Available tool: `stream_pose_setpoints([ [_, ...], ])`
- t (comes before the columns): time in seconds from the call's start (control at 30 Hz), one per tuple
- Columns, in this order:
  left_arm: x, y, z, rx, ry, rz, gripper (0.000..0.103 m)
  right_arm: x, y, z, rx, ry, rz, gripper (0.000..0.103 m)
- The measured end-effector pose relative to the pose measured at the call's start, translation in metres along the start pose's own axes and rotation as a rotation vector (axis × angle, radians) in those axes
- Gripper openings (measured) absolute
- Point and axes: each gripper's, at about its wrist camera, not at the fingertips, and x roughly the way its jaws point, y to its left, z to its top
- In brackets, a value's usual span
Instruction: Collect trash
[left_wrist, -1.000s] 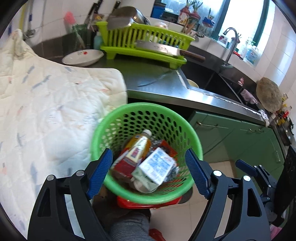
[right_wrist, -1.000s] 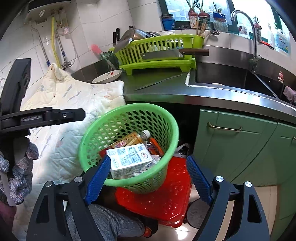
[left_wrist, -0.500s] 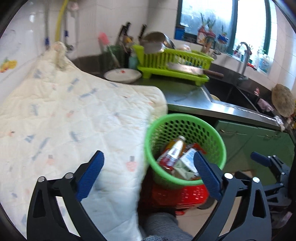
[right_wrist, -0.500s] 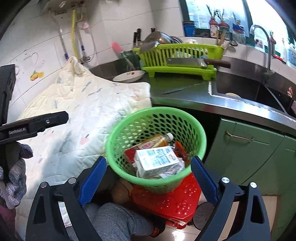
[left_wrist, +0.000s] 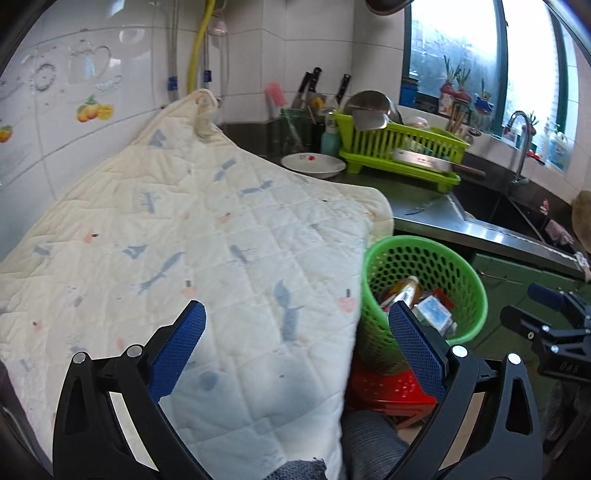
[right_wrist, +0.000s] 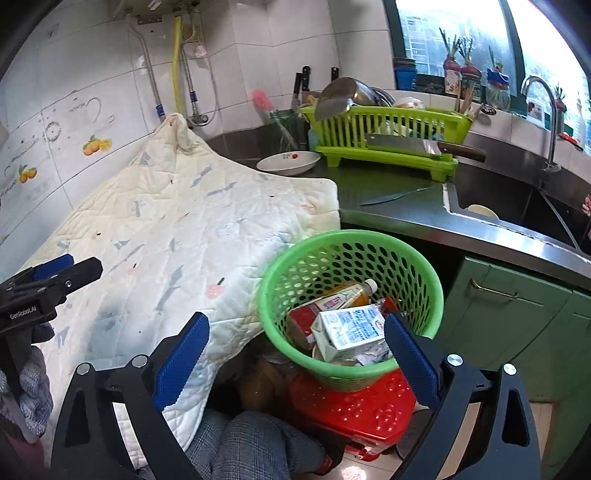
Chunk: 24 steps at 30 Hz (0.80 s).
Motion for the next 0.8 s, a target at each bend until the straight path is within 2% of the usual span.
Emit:
stream_pose_setpoints([
  [0.27, -0.029, 0.007, -0.007, -0.001, -0.107, 0.059, 0.098, -0.009, 0.015, 0.003, -0.007, -0.029, 0.01, 0.093],
  [0.8, -0.048, 0.019, -0.014, -0.05, -0.155, 0.101, 0.098, -0.02, 0.027, 0.003, -0.022, -0.074, 0.001, 0.093],
])
